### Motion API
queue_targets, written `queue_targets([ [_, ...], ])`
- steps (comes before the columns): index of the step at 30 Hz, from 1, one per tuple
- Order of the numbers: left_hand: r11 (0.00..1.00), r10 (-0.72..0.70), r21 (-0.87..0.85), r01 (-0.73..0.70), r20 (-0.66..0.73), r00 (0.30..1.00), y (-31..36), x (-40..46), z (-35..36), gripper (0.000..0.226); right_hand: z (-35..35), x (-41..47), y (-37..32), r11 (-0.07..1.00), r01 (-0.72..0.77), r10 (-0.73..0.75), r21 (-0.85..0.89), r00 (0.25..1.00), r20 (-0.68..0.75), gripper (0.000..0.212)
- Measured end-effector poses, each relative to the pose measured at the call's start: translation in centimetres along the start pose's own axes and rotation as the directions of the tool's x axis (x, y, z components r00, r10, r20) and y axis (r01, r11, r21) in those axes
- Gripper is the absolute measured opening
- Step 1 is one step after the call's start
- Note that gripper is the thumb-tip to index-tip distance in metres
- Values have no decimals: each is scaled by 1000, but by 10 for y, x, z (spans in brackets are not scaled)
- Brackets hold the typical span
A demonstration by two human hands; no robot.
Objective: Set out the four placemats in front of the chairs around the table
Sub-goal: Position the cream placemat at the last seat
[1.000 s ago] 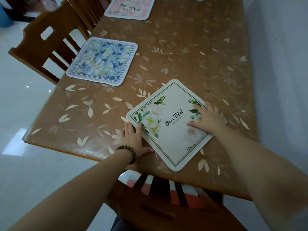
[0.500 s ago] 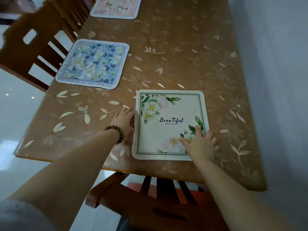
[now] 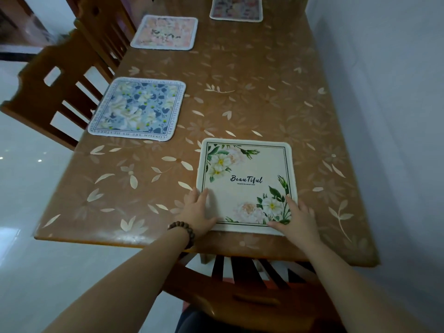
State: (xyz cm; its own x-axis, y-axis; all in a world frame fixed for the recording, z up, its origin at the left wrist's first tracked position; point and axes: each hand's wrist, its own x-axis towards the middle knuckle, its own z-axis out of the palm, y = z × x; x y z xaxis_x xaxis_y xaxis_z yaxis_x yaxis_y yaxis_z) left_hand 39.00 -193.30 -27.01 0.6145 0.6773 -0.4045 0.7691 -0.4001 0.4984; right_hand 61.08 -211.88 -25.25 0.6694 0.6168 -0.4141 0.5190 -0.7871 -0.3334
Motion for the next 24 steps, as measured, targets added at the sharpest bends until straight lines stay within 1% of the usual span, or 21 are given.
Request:
queue_targets([
  [2, 1000, -10, -8, 10, -14, 1000, 5, -3, -3, 92, 3, -3, -5, 1000, 3, -3, 20, 1000, 6, 100],
  [7, 989, -83, -120, 81, -8, 997, 5, -14, -16, 86, 12, -15, -13, 998, 30, -31, 61, 1000, 6, 97],
  [12, 989, -86, -118, 84, -14, 996, -5, -23, -26, 83, 20, -24, -20, 997, 68, -69, 21, 997, 22, 95],
  [20, 992, -90, -86, 97, 79, 993, -4, -37, -30, 79, 22, -35, -17, 999, 27, -28, 17, 999, 33, 93],
  [24, 992, -93, -74, 101, 103, 990, -3, -44, -31, 78, 21, -40, -15, 999, 27, -27, 19, 999, 40, 91],
])
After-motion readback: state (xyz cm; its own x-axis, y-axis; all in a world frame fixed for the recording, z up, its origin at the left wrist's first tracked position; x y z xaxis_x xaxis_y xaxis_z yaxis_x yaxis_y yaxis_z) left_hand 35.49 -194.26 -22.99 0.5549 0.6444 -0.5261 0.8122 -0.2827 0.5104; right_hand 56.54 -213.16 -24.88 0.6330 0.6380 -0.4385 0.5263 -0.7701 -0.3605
